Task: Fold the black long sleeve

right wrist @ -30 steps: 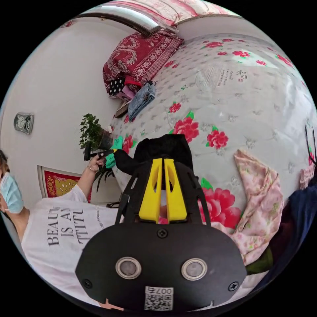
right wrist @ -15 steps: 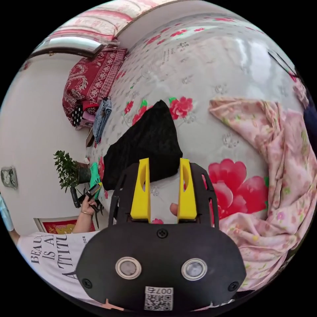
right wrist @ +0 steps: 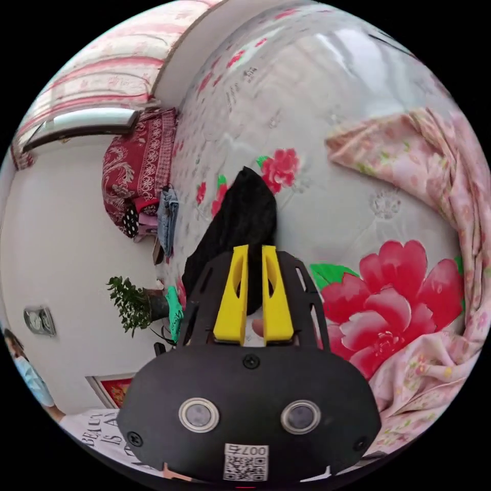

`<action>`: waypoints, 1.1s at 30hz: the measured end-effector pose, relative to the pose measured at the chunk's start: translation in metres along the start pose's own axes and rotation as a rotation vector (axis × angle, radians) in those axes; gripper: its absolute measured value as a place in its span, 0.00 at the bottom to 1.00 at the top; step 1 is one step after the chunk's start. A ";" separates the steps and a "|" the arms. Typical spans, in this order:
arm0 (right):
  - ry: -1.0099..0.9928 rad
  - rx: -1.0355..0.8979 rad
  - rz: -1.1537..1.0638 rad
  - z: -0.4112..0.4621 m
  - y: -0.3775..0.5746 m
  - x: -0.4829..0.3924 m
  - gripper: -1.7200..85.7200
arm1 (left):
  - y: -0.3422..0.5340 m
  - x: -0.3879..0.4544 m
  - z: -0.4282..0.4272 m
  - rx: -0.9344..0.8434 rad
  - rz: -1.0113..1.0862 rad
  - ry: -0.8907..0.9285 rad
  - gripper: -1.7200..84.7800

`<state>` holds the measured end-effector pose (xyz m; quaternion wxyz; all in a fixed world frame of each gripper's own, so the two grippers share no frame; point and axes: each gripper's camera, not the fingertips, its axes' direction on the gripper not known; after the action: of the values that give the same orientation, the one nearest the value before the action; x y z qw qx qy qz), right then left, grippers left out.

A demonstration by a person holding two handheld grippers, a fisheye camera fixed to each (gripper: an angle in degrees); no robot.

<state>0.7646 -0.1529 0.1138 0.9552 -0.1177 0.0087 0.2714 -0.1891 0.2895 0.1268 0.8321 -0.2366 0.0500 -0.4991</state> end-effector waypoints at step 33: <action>-0.137 -0.408 -0.180 0.216 0.005 -0.074 0.15 | 0.009 -0.061 -0.005 0.011 0.060 0.306 0.21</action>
<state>0.6887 -0.1374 0.3284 0.9302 -0.2900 -0.1219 0.1889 -0.2139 0.3438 0.1089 0.8304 -0.1518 0.1806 -0.5047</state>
